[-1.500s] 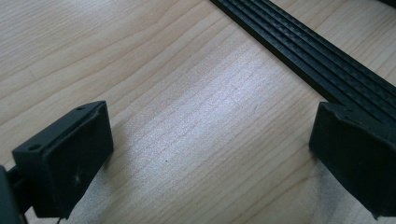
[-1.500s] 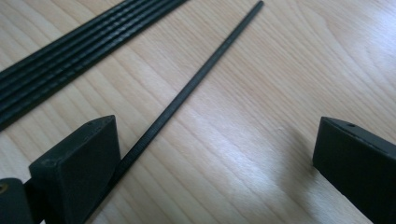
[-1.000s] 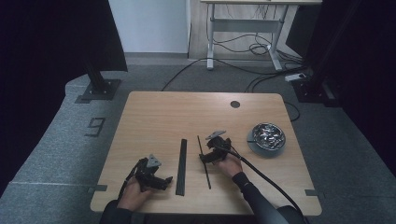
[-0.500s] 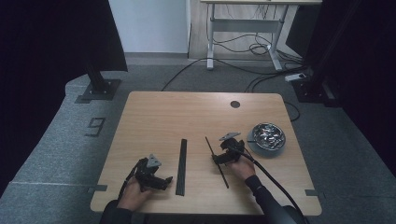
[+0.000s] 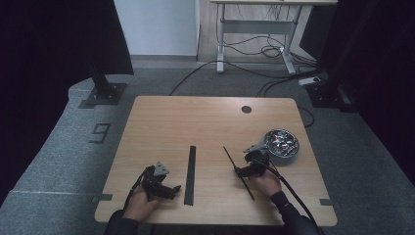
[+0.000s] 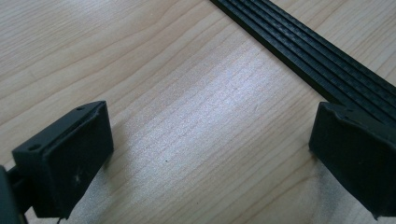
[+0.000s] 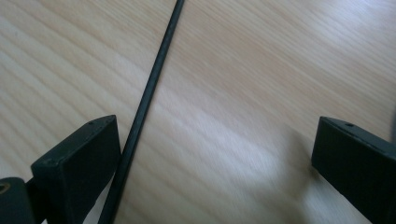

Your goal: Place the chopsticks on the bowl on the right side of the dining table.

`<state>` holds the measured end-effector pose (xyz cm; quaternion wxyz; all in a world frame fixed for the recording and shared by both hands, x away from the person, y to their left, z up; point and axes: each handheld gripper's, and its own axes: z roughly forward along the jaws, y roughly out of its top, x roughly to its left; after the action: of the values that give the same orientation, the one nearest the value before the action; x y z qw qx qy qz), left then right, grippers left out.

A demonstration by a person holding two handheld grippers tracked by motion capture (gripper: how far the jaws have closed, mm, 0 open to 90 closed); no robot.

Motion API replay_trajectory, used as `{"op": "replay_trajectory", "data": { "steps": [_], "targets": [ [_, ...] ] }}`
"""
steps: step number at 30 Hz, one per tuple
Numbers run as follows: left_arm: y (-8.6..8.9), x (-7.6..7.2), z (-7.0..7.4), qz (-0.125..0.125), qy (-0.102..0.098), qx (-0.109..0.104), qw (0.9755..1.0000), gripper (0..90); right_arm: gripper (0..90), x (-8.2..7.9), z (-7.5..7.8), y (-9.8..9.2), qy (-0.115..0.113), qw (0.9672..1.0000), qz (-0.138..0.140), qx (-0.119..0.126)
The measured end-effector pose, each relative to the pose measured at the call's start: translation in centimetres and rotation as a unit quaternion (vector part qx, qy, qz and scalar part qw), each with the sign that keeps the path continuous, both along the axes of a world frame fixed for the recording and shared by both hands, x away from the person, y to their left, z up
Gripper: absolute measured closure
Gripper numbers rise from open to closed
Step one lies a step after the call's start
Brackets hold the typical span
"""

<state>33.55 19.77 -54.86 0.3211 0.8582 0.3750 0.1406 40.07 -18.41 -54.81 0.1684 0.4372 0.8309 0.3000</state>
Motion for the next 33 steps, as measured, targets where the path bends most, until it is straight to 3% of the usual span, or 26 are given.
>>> {"op": "replay_trajectory", "data": {
  "steps": [9, 21, 26, 27, 28, 31, 33],
  "targets": [
    [0.0, 0.0, 0.0, 0.0, 0.0, 0.0, 1.0, 0.0, 1.7, -2.3, 0.2, -2.7, -0.008, 0.9998, -0.008, -0.018],
    [0.0, 0.0, 0.0, 0.0, 0.0, 0.0, 1.0, 0.0, 2.1, -4.3, 0.1, -6.6, -0.002, 0.9993, -0.036, -0.012],
    [0.0, 0.0, 0.0, 0.0, 0.0, 0.0, 1.0, 0.0, 3.8, -4.4, 0.5, -6.9, 0.014, 0.9993, -0.017, -0.029],
    [0.0, 0.0, 0.0, 0.0, 0.001, 0.0, 1.0, 0.0, 3.3, -4.2, 0.8, -6.5, 0.029, 0.9987, 0.002, -0.042],
    [0.0, 0.0, 0.0, 0.0, 0.001, 0.0, 1.0, 0.0, 3.3, -4.2, 0.8, -6.5, 0.029, 0.9987, 0.002, -0.042],
    [0.0, 0.0, 0.0, 0.001, 0.0, -0.001, 1.0, 0.0, 3.3, -3.7, 1.0, -5.9, 0.058, 0.9968, 0.022, -0.052],
    [0.0, 0.0, 0.0, 0.0, 0.0, -0.001, 1.0, 0.0, 7.8, -3.4, 1.3, -5.4, 0.077, 0.9949, 0.028, -0.059]
  ]
}}
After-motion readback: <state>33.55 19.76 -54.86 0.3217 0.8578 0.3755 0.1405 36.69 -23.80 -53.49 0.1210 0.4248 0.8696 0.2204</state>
